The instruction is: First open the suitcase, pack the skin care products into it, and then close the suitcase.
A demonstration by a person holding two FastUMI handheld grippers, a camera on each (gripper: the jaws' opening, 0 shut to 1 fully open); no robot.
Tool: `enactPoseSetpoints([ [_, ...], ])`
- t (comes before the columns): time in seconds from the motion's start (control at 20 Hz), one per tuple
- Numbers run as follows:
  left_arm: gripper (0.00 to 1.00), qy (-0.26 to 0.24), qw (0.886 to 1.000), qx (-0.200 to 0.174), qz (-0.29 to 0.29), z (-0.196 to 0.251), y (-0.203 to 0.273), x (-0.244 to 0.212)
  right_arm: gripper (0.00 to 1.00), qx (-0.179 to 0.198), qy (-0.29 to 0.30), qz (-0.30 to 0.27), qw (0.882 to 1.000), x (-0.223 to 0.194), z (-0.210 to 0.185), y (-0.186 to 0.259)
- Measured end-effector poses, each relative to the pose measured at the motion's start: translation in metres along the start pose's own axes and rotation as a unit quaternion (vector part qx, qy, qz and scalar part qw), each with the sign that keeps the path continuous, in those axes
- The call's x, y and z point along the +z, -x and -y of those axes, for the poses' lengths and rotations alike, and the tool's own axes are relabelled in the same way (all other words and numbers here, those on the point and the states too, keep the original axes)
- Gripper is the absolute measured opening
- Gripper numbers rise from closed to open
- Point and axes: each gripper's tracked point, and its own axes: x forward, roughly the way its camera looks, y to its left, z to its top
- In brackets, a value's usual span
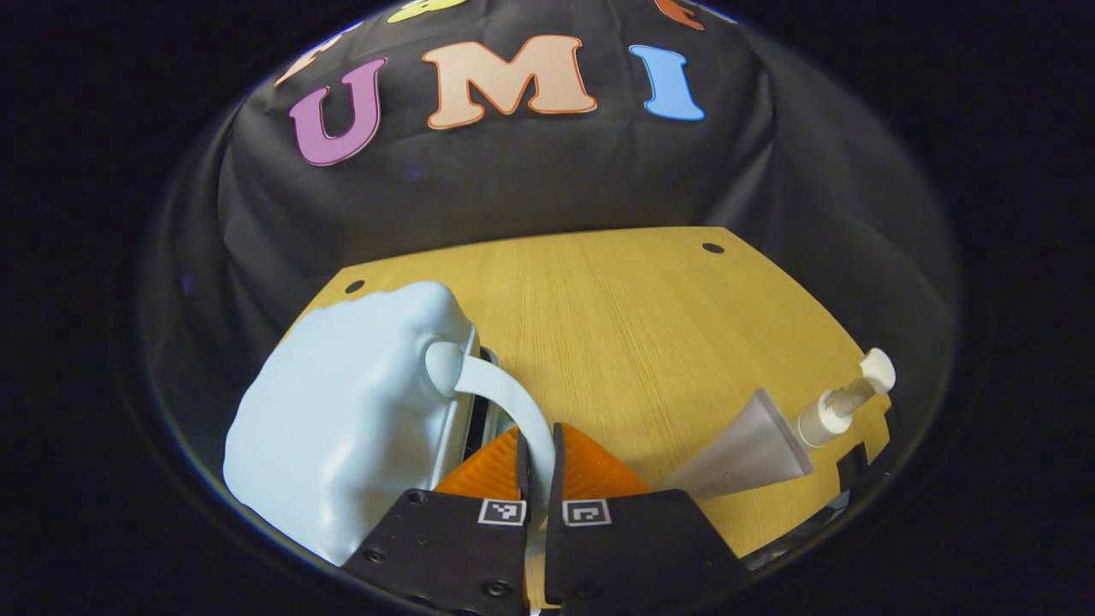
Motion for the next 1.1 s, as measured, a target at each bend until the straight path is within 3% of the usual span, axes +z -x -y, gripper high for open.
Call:
enactPoseSetpoints([
  [0.2,0.00,0.028,0.999,-0.001,0.015,-0.010,0.015,0.020,0.99,0.012,-0.006,0.015,1.000,0.004,0.004,-0.001],
  [0.4,0.00,0.019,0.999,-0.016,0.028,-0.024,0.034,0.043,0.99,-0.005,-0.003,0.025,1.000,0.009,-0.003,-0.004],
  [0.6,0.00,0.052,0.997,-0.033,0.044,-0.053,0.055,0.065,0.98,-0.004,-0.009,0.020,1.000,0.009,-0.031,-0.007],
  [0.8,0.00,0.031,0.997,-0.024,0.067,-0.089,0.072,0.091,0.99,0.001,-0.008,0.017,1.000,0.011,-0.058,-0.012],
  [1.1,0.00,0.057,0.994,-0.032,0.087,-0.140,0.093,0.111,0.99,0.016,-0.008,0.024,1.000,0.016,-0.098,-0.025],
])
